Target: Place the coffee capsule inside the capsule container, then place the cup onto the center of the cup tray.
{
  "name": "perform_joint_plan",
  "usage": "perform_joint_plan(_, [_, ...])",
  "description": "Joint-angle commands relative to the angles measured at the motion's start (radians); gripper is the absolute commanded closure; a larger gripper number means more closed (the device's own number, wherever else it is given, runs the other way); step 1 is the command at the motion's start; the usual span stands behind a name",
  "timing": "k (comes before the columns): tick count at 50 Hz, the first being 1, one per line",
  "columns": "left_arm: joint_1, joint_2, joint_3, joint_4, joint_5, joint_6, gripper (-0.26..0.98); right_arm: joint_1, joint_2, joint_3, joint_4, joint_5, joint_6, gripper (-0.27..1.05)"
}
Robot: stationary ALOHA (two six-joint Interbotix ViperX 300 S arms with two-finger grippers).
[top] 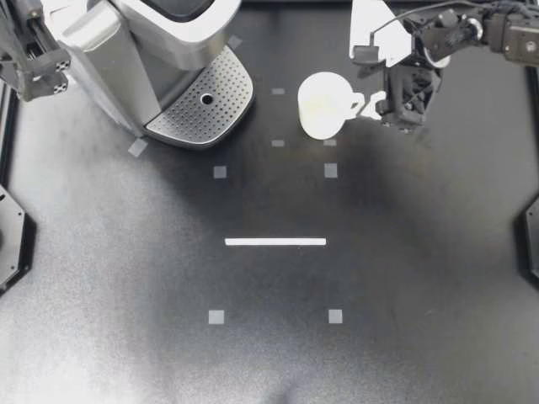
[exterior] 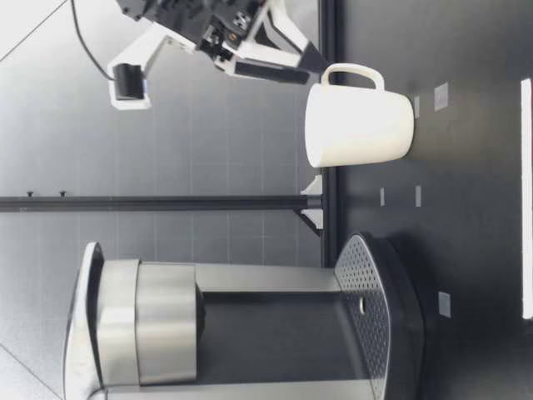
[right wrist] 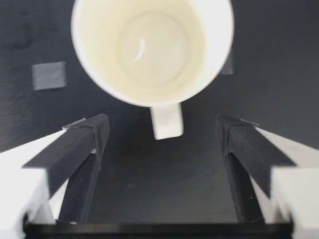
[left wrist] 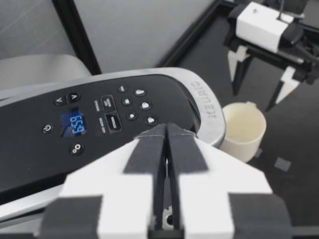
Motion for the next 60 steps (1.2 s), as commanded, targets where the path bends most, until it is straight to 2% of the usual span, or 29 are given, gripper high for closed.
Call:
perform_joint_plan(1, [-0.002,-0.006,-0.012,0.006,-0.011,0.000,0.68,-0.008,-0.006,-0.005,0.003,-0.023,0.000,0.01])
perform_joint_plan(32, [-0.002,-0.009,0.006,0.015,-0.031,-0.002,0.68,0.012,0.063,0.003,0.018,-0.078,0.000,0.02])
perform_joint_plan(46, [-0.002,-0.015,0.015,0.018,-0.031,-0.003,0.68,0.015,0.072,0.003,0.018,-0.091,0.000,0.16])
perform_joint_plan(60, [-0.002,-0.025,0.028,0.018,-0.043,-0.005,0.68,0.025,0.083,0.002,0.018,-0.106,0.000,0.19])
